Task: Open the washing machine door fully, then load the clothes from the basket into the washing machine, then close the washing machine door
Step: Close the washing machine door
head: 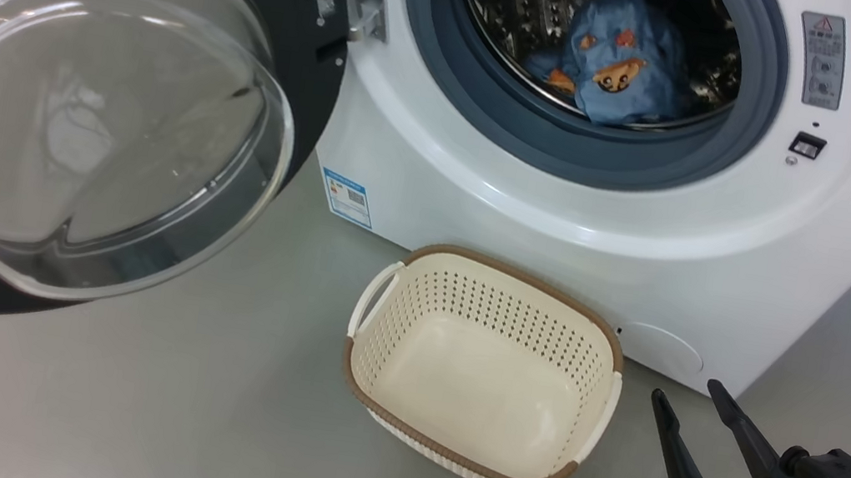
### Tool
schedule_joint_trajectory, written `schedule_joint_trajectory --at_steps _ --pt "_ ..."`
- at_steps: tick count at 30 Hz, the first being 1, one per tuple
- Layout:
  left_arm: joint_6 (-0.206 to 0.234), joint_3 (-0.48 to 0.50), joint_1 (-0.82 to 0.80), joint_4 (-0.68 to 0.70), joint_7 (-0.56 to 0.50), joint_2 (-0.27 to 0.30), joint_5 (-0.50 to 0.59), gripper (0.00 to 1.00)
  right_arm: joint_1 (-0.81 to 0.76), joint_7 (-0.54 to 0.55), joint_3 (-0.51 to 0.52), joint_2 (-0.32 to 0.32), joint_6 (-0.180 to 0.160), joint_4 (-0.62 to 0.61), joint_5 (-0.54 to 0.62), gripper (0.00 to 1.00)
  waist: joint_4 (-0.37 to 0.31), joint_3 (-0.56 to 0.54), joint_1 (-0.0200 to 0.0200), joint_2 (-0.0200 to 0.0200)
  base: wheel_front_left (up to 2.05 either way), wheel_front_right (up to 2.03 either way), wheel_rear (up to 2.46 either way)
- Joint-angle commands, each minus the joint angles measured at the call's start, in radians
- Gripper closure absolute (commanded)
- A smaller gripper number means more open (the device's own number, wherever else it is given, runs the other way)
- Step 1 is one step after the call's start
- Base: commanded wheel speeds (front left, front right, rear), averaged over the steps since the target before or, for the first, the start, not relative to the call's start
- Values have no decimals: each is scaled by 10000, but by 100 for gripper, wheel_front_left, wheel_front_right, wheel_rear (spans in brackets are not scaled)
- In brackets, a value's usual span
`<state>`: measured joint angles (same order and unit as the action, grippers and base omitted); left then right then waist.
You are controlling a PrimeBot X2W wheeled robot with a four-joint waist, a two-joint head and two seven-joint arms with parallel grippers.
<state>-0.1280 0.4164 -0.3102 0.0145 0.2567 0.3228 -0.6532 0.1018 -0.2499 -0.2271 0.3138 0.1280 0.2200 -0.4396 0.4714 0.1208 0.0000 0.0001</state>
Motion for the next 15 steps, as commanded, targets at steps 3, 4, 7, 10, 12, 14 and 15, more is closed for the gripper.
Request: schedule_joint_trajectory --at_steps 3,4,7,10,12,14,15 --pt "-25 571 -1285 -580 51 1315 -683 100 125 -119 -161 148 27 -290 92 0 -245 346 0 -1 0 0 0" --pt "-25 571 -1285 -580 51 1315 -683 100 125 -119 -161 148 27 -290 92 0 -245 346 0 -1 0 0 0" --pt "-25 710 -2128 -1713 51 1988 -1429 100 222 -119 -186 205 27 -307 109 0 -389 574 0 -1 0 0 0" --pt "-26 793 -2903 -3110 -1 2716 -2323 100 346 -119 -256 277 27 -336 125 0 -554 810 0 -1 0 0 0" --pt "-26 844 -3377 -4110 -254 3230 -2933 100 440 -119 -322 334 27 -352 127 0 -654 994 0 -1 0 0 0" --pt "-26 830 -3821 -4981 -692 3589 -3594 100 526 -119 -360 376 27 -367 130 0 -723 1168 0 -1 0 0 0" --pt "-26 800 -3995 -5373 -873 3797 -3803 100 558 -119 -372 388 27 -376 134 0 -746 1261 0 -1 0 0 0"
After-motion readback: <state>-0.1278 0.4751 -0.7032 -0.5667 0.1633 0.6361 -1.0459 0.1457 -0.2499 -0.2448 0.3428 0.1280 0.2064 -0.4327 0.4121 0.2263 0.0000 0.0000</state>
